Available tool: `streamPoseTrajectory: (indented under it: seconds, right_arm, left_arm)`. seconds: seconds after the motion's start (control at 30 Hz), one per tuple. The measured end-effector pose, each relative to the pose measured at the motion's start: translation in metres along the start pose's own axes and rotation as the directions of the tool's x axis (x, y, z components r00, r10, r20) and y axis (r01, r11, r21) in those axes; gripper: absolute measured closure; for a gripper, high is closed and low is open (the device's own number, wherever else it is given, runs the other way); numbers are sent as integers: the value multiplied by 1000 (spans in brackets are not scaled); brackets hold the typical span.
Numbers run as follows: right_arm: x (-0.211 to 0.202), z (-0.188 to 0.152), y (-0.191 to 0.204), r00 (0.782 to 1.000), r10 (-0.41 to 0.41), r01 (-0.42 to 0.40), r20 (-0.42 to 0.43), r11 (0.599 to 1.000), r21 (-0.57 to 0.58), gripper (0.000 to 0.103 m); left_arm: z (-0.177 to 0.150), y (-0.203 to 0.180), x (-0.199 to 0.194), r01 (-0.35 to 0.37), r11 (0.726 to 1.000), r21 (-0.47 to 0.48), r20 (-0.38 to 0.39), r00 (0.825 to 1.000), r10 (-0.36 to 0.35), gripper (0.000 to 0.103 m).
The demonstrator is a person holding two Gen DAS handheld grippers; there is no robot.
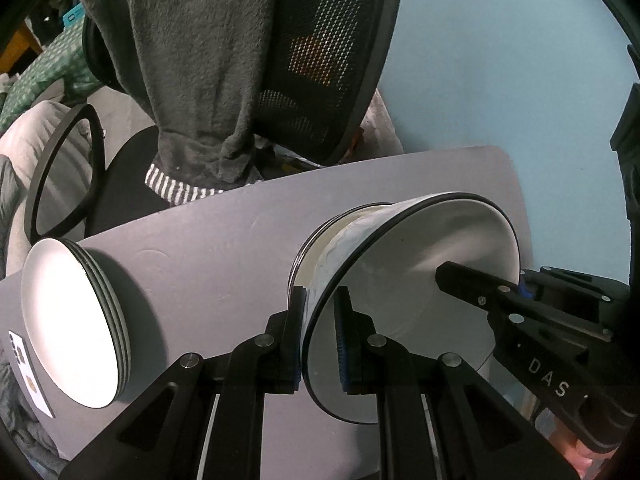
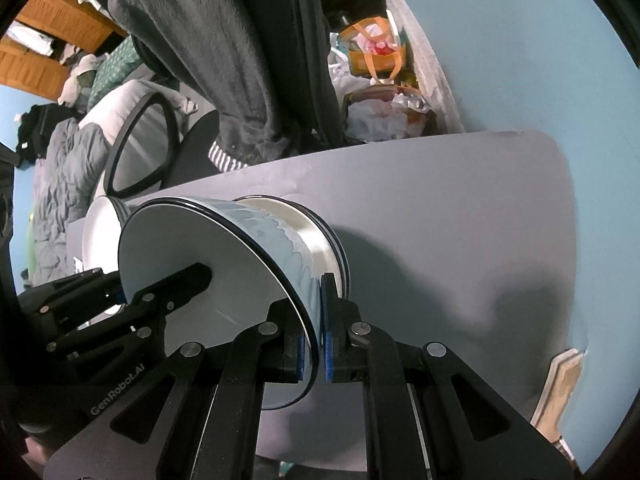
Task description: Organize plates and bowls
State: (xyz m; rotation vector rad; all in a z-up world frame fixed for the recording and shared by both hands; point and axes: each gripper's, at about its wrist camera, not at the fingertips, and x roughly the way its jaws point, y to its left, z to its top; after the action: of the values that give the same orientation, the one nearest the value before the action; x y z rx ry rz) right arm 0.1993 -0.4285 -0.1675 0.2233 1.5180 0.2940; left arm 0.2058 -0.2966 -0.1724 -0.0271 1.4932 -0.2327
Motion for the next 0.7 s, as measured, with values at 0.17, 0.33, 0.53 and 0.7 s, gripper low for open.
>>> streamPoseTrajectory:
  seconds: [0.17, 0.33, 0.53, 0.7]
  right_arm:
    - [6, 1, -2, 1000, -1, 0, -18, 1000, -9, 96]
    - [8, 2, -5, 1000, 2, -3, -28, 1000, -11, 96]
    - [10, 4, -7, 999, 6, -6, -35, 1000, -11, 95]
    - [13, 5, -7, 999, 20, -20, -47, 1000, -1, 94]
  left_arm:
    - [0, -1, 4, -9, 1000, -2, -15, 1000, 9, 90]
    - [1, -2, 8, -13, 1000, -2, -25, 1000, 13, 90]
    - [3, -1, 8, -6, 1000, -6, -37, 999, 6, 90]
    - [7, 1, 10, 7, 1000, -9, -69, 998, -8, 88]
